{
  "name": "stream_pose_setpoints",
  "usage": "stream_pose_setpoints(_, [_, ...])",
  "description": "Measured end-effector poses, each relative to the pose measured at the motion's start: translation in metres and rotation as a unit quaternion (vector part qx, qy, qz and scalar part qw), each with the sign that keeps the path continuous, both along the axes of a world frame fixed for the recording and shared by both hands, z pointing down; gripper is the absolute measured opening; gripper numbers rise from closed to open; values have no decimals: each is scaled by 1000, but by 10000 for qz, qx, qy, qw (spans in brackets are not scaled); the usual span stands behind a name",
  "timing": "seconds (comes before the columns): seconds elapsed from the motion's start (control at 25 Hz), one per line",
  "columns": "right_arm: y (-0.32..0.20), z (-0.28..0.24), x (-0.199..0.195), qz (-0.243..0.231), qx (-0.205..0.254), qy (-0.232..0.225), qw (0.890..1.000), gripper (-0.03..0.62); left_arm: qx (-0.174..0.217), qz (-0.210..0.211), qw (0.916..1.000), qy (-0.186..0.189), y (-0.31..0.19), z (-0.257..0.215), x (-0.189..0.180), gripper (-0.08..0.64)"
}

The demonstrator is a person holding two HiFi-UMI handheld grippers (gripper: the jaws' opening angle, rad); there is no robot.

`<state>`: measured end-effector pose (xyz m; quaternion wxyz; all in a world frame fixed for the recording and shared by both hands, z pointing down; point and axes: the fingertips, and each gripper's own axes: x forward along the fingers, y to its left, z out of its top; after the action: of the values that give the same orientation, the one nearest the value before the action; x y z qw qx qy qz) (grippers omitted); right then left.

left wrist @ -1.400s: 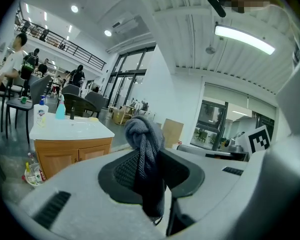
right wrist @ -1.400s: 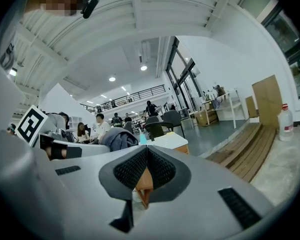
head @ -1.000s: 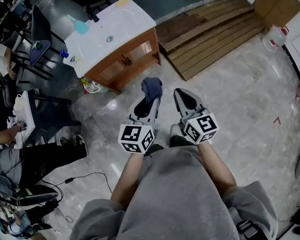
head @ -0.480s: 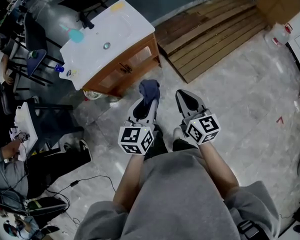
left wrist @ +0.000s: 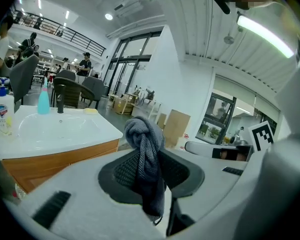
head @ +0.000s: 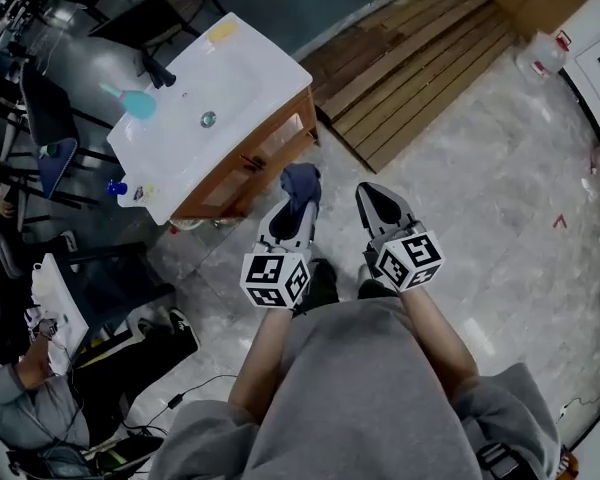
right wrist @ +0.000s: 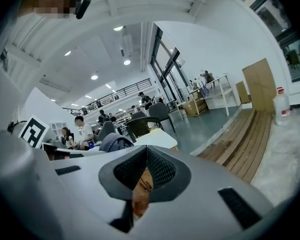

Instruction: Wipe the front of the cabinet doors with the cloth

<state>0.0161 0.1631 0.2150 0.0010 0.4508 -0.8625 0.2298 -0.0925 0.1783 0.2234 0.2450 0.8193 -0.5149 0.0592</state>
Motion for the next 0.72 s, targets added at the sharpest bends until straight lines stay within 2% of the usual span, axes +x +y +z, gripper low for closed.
stream_pose_setpoints(0.36, [-29, 17, -33, 579, -194, 85, 9981, 11, -231, 535, 9982, 148, -41, 28, -30, 94])
stream_pose_setpoints(0.72, [-59, 46, -48, 619, -403, 146, 9972, 11, -527, 570, 9968, 175, -69, 53, -39, 94])
